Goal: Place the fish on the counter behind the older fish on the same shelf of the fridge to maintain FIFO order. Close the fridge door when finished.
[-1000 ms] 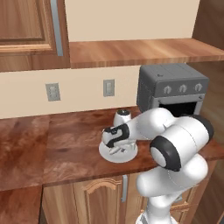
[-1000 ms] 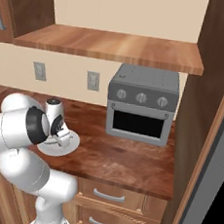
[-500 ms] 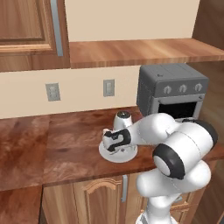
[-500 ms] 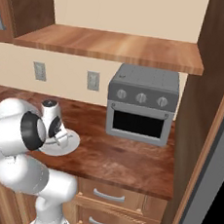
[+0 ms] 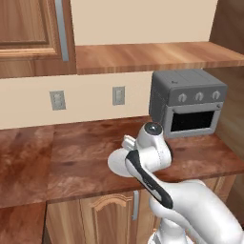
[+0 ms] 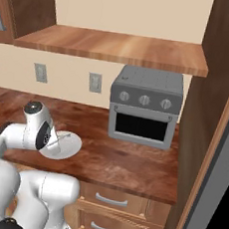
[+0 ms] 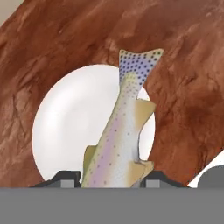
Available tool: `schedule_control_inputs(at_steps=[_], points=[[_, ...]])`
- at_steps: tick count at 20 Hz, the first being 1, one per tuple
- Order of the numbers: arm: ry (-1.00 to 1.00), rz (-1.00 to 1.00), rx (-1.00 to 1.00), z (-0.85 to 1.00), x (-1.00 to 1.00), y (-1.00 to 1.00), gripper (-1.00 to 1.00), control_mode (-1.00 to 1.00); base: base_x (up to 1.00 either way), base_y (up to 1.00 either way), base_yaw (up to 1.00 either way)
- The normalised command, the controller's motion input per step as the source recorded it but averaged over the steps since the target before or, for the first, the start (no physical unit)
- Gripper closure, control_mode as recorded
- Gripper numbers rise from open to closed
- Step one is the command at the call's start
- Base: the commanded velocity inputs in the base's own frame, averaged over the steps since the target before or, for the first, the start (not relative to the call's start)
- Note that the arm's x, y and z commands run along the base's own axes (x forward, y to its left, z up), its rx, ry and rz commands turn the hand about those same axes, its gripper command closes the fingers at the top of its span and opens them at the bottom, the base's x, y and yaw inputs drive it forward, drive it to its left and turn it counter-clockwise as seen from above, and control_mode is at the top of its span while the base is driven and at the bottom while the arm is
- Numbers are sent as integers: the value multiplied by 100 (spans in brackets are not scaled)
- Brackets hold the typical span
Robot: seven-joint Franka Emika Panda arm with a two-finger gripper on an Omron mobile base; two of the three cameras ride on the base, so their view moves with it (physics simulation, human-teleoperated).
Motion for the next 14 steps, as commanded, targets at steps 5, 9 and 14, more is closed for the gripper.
schedule_control_inputs(at_steps=[5,9,14], points=[[-2,-18,13,99,-62,-27,100,-100,0,0,0],[0,-16,10,88,-65,-29,100,-100,0,0,0],[0,-13,3,83,-58,-27,100,-100,0,0,0]])
